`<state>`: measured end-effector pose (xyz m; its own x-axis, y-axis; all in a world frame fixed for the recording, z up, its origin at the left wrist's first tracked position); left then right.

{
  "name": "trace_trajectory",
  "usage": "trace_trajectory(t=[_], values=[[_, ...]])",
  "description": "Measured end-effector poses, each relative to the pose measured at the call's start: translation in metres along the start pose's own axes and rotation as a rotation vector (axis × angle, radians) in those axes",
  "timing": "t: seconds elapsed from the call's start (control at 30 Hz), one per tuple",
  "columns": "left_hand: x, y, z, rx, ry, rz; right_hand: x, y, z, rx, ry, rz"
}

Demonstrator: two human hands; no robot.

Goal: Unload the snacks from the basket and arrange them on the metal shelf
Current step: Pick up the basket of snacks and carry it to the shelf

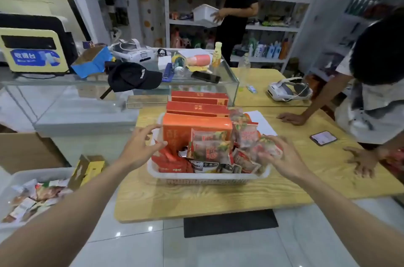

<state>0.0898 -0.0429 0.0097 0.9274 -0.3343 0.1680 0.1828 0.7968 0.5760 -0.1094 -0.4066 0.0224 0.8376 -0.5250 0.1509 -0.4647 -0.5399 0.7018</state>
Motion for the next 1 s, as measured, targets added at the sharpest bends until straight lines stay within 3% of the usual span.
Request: trace_trajectory(t=[0.23, 0.57, 0.7, 1.0], values=[[0.037, -0.038, -0.054, -0.061, 0.128, -0.07, 0.039, -0.022, 0.08, 0.081, -0.306, 0.001], [0.049, -0.057, -0.092, -0.143, 0.314, -0.022, 0.085, -0.061, 0.076, 0.16, -0.158, -0.066], [0.048, -0.07, -0.095, -0.184, 0.419, -0.103, 0.094, -0.065, 0.083, 0.203, -0.172, -0.087], [0.052, -0.076, -0.091, -0.401, 0.477, -0.088, 0.1, -0.082, 0.095, 0.39, -0.299, -0.242]])
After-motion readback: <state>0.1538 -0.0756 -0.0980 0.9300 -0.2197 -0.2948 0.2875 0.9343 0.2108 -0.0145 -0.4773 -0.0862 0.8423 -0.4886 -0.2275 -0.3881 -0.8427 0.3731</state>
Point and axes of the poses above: each hand's wrist, its own x-axis towards the middle knuckle, its own y-axis out of the back of the hand, z = x × y, the point moved 10 cm from there along x, towards the middle knuckle, and after that the axes turned 7 degrees about z, right-handed, at the moved point
